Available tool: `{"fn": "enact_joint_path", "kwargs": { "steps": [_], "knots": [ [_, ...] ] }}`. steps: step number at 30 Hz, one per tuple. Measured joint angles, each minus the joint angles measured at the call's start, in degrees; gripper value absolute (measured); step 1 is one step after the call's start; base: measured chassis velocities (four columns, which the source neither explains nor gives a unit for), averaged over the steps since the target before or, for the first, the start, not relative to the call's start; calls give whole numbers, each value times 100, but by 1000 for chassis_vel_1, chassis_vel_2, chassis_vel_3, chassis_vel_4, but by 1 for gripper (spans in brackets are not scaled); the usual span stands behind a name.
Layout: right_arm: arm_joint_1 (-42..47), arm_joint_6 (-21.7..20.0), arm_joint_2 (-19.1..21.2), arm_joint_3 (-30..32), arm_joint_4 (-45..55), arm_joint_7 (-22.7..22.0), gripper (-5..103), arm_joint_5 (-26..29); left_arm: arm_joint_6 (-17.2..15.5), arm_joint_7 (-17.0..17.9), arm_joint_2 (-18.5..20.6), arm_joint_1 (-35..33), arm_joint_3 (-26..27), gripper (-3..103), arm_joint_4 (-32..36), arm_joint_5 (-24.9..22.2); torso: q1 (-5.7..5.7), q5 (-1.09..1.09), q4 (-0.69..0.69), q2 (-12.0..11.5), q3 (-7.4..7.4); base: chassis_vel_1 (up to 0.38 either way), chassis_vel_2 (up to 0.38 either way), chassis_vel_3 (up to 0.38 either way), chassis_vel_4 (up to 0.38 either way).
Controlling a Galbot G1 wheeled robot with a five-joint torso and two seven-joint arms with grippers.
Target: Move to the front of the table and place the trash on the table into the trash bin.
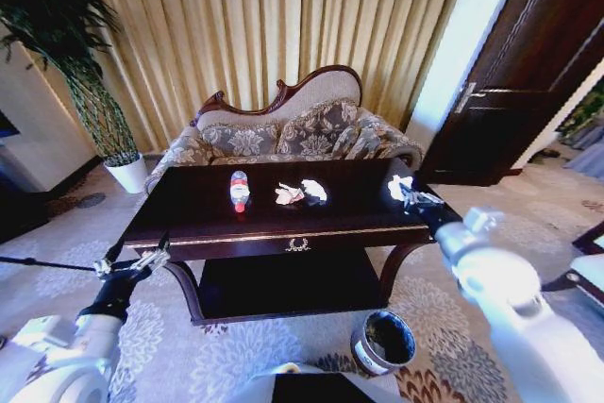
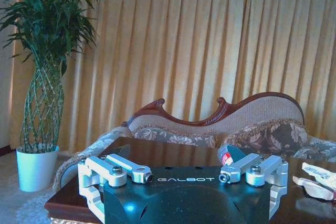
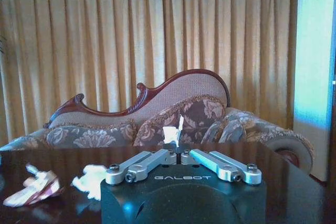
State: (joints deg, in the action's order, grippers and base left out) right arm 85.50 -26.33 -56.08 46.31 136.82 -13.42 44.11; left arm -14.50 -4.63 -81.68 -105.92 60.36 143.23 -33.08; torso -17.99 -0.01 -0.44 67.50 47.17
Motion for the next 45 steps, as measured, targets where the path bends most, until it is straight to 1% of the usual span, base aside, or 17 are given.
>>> {"fn": "enact_joint_path", "kwargs": {
  "steps": [2,4,9,18,26,32,34,35,37,39,40,43,44,45],
  "knots": [
    [291,3,-190,7,250,-2,0,-217,-9,8,30,21,-24,100,0,18,0,0,0,0,0,0,0,0,0],
    [456,4,-296,5,409,-2,0,-342,-21,36,47,27,-62,100,0,79,0,0,0,0,0,0,0,0,0],
    [634,5,-400,3,595,-2,0,-524,-12,41,45,18,-96,100,0,228,-1,0,1,0,1,0,0,0,0],
    [829,1,-517,26,643,-11,0,-661,16,34,74,37,-121,100,0,240,-1,1,1,-1,1,65,-58,-66,69],
    [854,-3,-522,42,664,-12,0,-721,26,29,67,47,-170,100,0,243,1,1,1,0,0,164,-164,-184,163],
    [855,2,-572,-72,417,73,0,-1006,37,25,81,48,-131,100,0,234,3,0,0,2,-1,135,-138,-151,132],
    [845,5,-614,-150,93,161,0,-1108,38,22,91,57,-115,100,1,231,3,0,1,2,-1,10,-33,-38,22],
    [845,5,-614,-150,93,161,0,-1108,38,22,91,57,-115,100,1,231,3,0,1,2,-1,0,0,0,0],
    [812,39,-658,-222,-446,252,0,-1258,38,19,91,63,-115,100,0,228,2,1,1,0,1,0,0,0,0],
    [739,215,-708,-325,-1314,361,0,-1571,37,17,79,56,-116,100,0,227,-5,2,2,-4,3,0,0,0,0],
    [739,215,-708,-325,-1314,361,0,-1571,37,17,79,56,-116,100,0,227,-5,2,2,-4,3,0,0,0,0],
    [542,677,-794,-403,-2639,551,0,-2208,35,15,76,49,-121,100,0,225,-5,3,2,-4,3,-13,40,21,-22],
    [478,778,-834,-420,-3006,598,0,-2345,34,15,75,53,-124,100,0,224,-5,3,-1,-4,3,0,0,0,0],
    [407,842,-870,-433,-3288,619,0,-2411,34,14,74,57,-132,100,1,225,-3,2,-1,-3,2,0,0,0,0]
  ]
}}
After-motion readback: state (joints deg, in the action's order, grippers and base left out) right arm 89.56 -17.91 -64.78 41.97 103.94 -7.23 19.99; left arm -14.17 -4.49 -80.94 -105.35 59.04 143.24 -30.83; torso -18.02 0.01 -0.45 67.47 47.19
